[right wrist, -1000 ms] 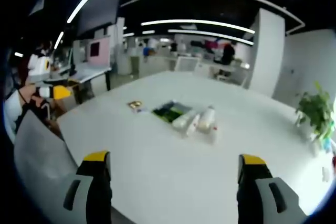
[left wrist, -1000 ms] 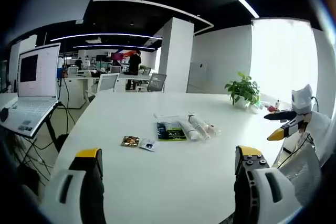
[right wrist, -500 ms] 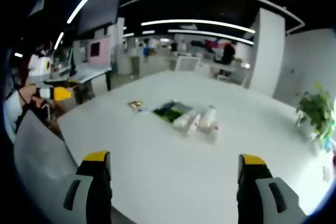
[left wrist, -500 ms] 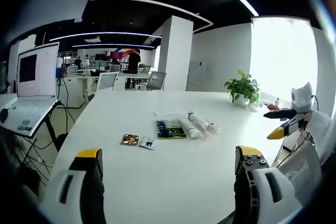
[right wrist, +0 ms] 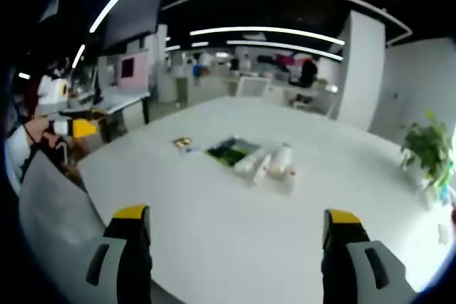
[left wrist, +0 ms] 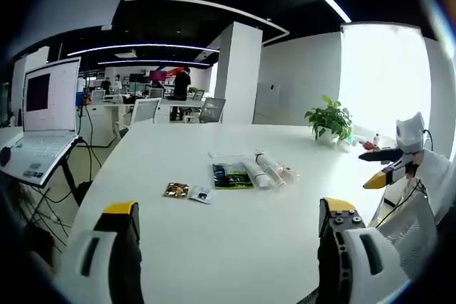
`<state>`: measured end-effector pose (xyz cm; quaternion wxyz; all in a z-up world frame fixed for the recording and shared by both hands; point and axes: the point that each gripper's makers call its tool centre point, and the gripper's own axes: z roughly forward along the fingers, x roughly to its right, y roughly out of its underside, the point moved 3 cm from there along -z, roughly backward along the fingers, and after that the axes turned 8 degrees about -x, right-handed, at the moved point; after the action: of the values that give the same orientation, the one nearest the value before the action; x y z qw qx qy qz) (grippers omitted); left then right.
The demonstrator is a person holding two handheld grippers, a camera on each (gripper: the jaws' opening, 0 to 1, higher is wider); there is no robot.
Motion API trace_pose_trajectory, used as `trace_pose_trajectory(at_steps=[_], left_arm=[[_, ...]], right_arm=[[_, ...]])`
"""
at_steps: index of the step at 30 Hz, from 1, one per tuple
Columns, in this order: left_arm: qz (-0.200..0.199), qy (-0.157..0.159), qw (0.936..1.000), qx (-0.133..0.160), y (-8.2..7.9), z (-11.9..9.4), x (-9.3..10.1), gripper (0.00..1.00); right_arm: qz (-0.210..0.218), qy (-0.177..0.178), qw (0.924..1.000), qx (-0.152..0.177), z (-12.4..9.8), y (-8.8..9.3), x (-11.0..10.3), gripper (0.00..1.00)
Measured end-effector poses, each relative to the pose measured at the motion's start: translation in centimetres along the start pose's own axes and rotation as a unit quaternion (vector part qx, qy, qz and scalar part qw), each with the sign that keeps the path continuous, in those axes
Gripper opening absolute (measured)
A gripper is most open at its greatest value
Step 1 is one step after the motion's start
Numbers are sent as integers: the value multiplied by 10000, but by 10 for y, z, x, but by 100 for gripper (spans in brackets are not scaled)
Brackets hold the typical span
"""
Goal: Arrange the skincare products in the storage area until every visible bottle or jar stands upright without overlapping.
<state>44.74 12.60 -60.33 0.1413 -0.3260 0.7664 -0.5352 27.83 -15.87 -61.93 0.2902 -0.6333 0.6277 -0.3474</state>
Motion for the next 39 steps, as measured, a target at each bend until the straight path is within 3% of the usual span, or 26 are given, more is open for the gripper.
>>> trace_pose_trajectory(at_steps=[15, 18, 27, 39], left_arm=[[11, 160, 9998, -146, 4, 6, 3, 100], [91, 317, 9992, -242, 5, 9, 6, 100], [255, 618, 9968, -444, 9, 22, 4, 100], [301, 645, 9965, -428, 6, 30, 0, 100]], right_arm=[[8, -89, 10000, -37, 7, -6, -6, 100], [78, -120, 9999, 52, 9, -9, -8, 100], [-34, 43, 9999, -99, 18, -9, -12, 100], [-50, 85, 9999, -124, 23, -12, -10, 100]])
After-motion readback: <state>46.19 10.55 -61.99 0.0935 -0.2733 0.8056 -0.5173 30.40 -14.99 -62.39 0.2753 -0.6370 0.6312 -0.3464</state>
